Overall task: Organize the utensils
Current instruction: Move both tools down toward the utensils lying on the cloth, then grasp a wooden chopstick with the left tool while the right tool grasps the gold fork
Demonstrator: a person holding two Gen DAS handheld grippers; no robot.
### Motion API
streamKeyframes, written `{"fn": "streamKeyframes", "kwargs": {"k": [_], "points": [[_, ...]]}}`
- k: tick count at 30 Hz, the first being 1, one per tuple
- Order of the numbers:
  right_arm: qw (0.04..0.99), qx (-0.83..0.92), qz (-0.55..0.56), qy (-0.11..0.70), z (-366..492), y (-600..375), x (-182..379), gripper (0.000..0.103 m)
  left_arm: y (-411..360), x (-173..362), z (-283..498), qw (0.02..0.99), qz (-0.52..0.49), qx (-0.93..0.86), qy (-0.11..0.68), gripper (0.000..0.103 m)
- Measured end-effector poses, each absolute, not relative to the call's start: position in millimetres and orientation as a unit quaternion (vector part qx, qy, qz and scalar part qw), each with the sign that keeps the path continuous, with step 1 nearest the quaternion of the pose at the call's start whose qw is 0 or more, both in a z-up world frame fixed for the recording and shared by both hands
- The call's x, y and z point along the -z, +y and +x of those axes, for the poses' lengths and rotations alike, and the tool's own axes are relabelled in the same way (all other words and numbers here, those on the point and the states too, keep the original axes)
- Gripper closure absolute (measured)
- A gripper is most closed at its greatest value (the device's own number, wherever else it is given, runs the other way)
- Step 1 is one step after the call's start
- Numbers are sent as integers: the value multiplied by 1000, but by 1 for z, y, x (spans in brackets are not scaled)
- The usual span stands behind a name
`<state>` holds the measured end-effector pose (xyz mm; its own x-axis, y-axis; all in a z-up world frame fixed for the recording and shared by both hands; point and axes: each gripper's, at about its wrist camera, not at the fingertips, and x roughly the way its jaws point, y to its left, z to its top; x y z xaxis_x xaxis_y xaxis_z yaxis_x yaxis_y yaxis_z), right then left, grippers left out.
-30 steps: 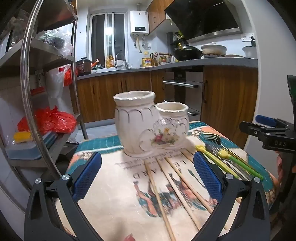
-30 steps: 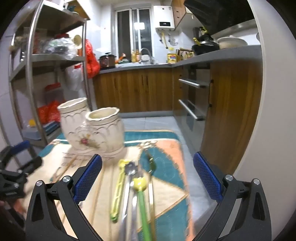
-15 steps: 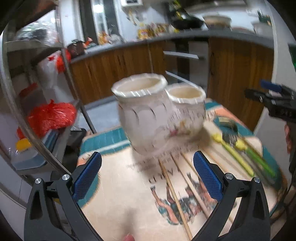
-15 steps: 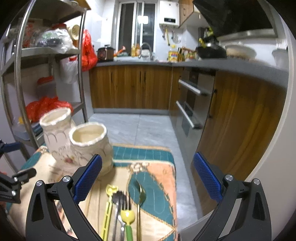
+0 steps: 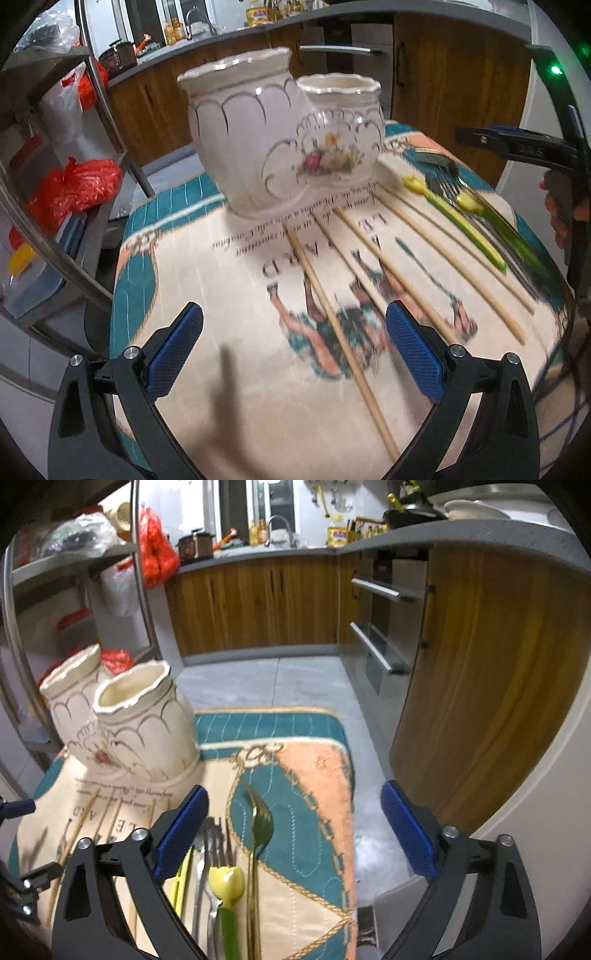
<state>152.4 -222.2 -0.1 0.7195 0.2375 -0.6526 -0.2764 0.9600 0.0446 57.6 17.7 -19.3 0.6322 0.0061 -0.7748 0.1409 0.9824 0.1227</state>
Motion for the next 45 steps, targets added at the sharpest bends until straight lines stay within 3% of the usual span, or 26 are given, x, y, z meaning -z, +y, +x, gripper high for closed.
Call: {"fn": "streamKeyframes", "kwargs": {"k": [3,6,12,21,34,45], "points": [[920,-140,-46,363,155,-213,8,33,19,22,52,896,78,44,434,8],[914,-144,-53,376,157,-208,13,47,21,26,50,893,64,44,443,19],[904,-156,-60,393,160,-200,21,63,9,29,47,886,69,71,453,34],[896,-165,-69,406,173,-188,28,74,4,28,51,879,68,85,464,47],[892,-179,-49,413,180,-193,27,92,13,28,55,880,53,82,465,93],[889,-177,-53,419,185,-191,29,93,17,28,58,884,56,77,458,96]]}}
